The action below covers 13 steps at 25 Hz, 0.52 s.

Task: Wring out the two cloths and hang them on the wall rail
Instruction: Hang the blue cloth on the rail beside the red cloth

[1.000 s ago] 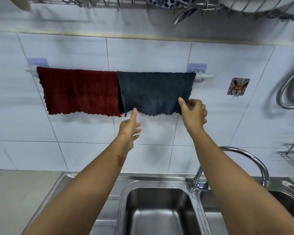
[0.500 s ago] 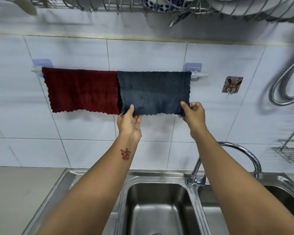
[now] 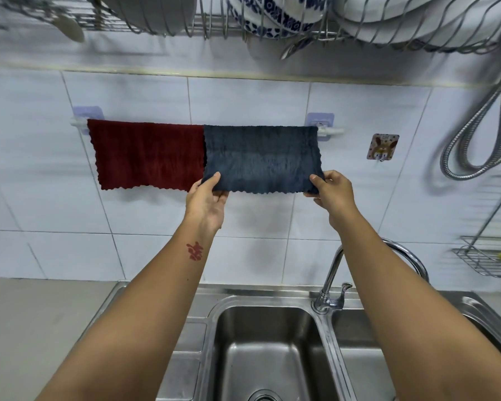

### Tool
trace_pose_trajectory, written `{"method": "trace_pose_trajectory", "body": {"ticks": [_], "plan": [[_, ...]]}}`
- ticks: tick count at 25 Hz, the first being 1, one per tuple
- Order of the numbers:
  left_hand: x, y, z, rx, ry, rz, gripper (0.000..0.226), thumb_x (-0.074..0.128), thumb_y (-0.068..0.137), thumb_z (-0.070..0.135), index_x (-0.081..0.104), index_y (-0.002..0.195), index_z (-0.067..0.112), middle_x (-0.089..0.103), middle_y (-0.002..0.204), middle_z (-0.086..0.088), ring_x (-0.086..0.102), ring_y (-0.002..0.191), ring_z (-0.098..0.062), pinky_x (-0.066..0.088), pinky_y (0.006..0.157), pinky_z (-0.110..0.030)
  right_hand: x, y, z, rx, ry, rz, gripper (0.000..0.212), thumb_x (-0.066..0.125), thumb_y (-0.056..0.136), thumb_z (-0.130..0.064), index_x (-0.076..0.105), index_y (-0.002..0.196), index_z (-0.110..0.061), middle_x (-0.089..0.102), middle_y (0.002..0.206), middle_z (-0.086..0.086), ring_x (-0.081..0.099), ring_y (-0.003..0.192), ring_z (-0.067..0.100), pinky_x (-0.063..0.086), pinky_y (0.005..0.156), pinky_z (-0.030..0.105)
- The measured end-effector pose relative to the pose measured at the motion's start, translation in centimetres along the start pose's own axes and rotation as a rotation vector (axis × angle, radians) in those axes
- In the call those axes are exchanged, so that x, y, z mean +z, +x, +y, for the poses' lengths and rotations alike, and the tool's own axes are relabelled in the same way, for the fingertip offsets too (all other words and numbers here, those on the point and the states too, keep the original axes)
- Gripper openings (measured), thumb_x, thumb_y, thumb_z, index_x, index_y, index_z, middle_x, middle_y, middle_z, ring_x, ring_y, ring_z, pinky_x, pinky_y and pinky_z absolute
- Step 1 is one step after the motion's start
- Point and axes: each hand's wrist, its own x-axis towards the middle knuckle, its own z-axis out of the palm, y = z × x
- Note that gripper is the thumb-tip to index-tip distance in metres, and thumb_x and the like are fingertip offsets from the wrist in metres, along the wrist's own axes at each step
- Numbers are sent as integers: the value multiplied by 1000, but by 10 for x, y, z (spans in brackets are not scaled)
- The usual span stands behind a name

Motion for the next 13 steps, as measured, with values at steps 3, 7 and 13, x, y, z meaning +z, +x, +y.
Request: {"method": "trace_pose_trajectory", "body": {"ticks": [3,7,13], "plan": [[-6,9,7,27,55,22,32,66,89,8,58,118,0,67,114,-13,67,105,-25,55,90,-33,-1,0,0,21,10,7,14,58,94,-21,49,85,-18,70,104,9,71,69,16,48,65,25],[-17,19,11,125,322,61,46,63,91,5,44,133,3,57,122,-14,65,99,-22,54,92,-35,0,1,2,30,21,17,16,58,94,-22,44,87,-19,69,105,9,70,65,15,47,65,25],[-26,25,20,179,592,9,24,57,94,5,59,118,2,62,125,-13,62,112,-25,51,98,-34,-2,1,12,19,25,12,21,56,95,-25,43,79,-20,68,103,6,69,70,13,43,67,28]]}}
